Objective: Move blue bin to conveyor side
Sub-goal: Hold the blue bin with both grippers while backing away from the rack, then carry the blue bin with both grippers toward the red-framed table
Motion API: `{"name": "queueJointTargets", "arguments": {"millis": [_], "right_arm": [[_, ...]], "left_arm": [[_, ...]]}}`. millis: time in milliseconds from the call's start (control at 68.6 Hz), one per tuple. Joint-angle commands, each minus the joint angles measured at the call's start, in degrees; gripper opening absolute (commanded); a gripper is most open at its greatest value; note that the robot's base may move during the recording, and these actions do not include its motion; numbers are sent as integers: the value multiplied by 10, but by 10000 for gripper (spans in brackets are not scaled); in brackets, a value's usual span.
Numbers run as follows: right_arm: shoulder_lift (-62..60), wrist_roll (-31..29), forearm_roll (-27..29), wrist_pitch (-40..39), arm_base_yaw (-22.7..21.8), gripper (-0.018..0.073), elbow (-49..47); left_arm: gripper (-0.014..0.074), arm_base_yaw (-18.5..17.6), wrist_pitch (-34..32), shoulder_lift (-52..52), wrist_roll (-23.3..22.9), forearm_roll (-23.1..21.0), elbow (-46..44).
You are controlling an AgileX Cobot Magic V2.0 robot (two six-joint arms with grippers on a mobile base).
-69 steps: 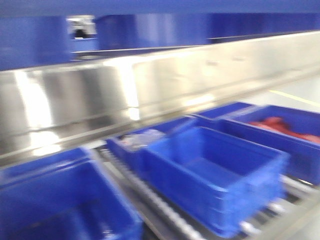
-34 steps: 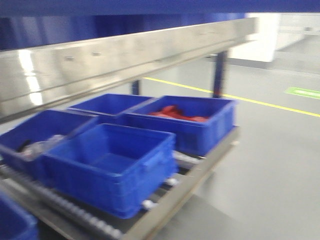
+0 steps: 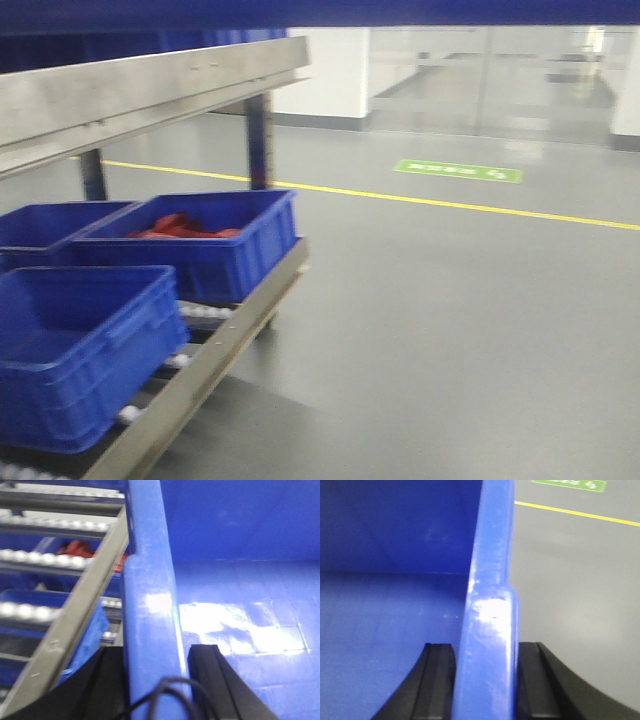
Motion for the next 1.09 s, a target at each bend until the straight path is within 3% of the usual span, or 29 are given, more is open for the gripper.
{"name": "queueJointTargets", "arguments": {"millis": [0,1079], "right_arm": [[-13,-14,-39,-64,-3,-76,-15],[-13,-14,-39,-64,-3,-76,-15]], "left_arm": [[-16,1,-53,-12,9,27,-9],[-16,1,-53,-12,9,28,-9]]}}
